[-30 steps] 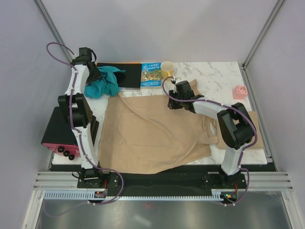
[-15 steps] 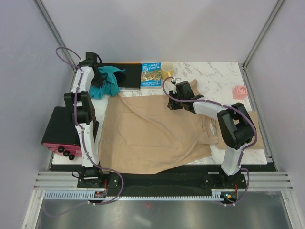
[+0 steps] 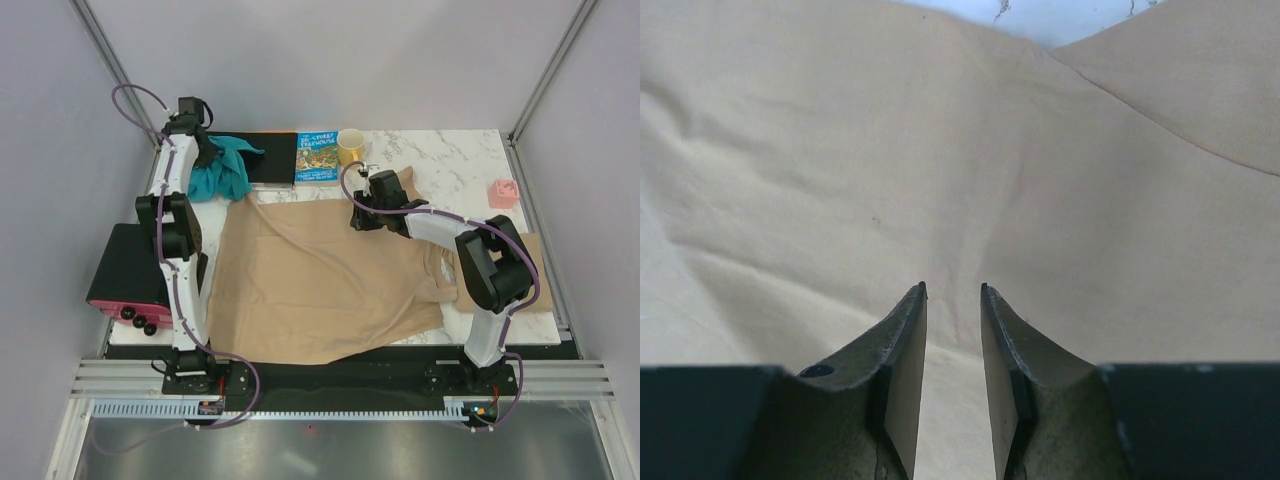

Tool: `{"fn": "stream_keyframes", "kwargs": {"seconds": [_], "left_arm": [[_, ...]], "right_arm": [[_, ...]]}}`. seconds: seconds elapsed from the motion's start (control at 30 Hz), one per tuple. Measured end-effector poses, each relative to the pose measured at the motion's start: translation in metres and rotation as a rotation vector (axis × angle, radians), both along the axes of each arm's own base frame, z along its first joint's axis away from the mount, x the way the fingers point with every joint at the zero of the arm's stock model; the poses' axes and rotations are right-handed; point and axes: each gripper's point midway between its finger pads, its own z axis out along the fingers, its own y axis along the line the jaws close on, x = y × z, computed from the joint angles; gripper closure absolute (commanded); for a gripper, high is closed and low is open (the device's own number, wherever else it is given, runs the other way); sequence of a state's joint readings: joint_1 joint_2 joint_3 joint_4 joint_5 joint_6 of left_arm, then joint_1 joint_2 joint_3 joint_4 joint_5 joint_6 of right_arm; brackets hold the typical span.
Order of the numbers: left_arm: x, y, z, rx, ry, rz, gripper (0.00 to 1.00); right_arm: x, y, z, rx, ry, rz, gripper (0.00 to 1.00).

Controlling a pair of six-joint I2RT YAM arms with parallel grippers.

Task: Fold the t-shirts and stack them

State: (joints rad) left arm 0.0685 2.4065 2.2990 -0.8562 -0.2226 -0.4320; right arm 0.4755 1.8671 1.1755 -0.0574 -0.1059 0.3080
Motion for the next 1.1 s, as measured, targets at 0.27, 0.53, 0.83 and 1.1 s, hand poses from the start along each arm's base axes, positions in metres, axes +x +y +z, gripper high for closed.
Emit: {"fn": "stream_keyframes", "kwargs": {"seconds": [0.27,0.53,0.83,1.1], "left_arm": [[0.015,0.006,0.099,0.038,-0.230,0.021,0.98],[0.017,0.008,0.209,0.059,-0.483,0.030,0.98],[0.021,0.011,0.268,0.098,-0.638,0.024,0.98],[0.006,0.023,0.306,0.146,-0.712,0.057,0.98]], "right_arm": [[-0.002,0.001,-0.001,0.005,0.005,0.007,0.65],[-0.003,0.002,-0.001,0.012,0.009,0.012,0.65],[-0.004,0.004,-0.001,0.020,0.013,0.021,0.65],[-0.006,0.006,-0.005,0.024,0.028,0.031,0.66]]}}
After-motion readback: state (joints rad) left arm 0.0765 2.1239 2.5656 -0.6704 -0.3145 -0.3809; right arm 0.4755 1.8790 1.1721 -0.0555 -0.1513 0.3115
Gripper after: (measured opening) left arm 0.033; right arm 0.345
